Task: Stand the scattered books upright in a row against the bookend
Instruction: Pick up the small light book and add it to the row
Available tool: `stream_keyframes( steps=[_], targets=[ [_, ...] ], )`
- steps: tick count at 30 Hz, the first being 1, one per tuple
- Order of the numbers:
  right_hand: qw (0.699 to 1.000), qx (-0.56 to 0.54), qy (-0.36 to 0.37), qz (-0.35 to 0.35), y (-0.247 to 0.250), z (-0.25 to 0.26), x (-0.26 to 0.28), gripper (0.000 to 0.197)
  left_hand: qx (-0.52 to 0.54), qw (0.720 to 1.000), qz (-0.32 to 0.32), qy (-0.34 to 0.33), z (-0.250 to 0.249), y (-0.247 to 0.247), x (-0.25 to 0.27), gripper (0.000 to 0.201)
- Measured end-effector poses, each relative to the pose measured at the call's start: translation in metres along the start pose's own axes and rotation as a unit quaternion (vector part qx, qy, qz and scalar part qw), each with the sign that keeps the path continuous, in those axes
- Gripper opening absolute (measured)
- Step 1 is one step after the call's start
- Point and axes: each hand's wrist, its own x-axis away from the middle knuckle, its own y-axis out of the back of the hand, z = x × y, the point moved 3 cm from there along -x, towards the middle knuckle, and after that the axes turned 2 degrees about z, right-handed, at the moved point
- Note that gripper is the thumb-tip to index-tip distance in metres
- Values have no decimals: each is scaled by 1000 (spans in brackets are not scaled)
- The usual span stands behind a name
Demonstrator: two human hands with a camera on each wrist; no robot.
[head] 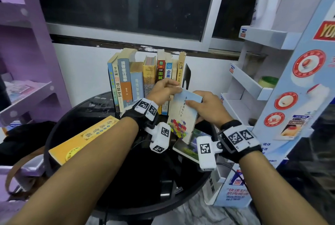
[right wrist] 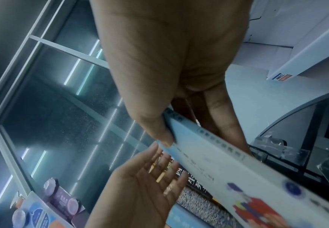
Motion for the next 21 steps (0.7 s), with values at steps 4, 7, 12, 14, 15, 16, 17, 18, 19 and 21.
stream_keyframes(
  steps=[4,7,12,14,15,16,17,18,19,21],
  targets=[
    [998,47,6,-49,7,-10,-14,13,-38,988,-111,-98,-12,4,-18,16],
    [995,66,5,-71,10,-16,-26,13,-78,972,-154,-160,-23,3,-31,14],
    [990,100,-4,-102,14,-24,-45,10,-205,922,-197,-262,-41,-5,-50,20],
    [988,113,-10,-104,15,-27,-52,10,-261,901,-205,-279,-45,-6,-58,26],
    [987,119,-12,-103,14,-28,-55,9,-285,893,-206,-282,-46,-6,-63,29],
    [987,124,-13,-101,14,-29,-59,9,-311,883,-207,-283,-47,-6,-68,32],
    [987,126,-13,-99,12,-30,-63,9,-342,871,-208,-283,-48,-5,-72,34],
    [987,127,-11,-98,10,-32,-67,9,-374,859,-206,-282,-47,-4,-77,36],
    [987,129,-9,-98,7,-33,-71,10,-407,846,-202,-280,-46,-3,-82,39],
    [986,132,-9,-97,0,-36,-78,13,-461,825,-184,-269,-41,2,-91,44]
  ],
)
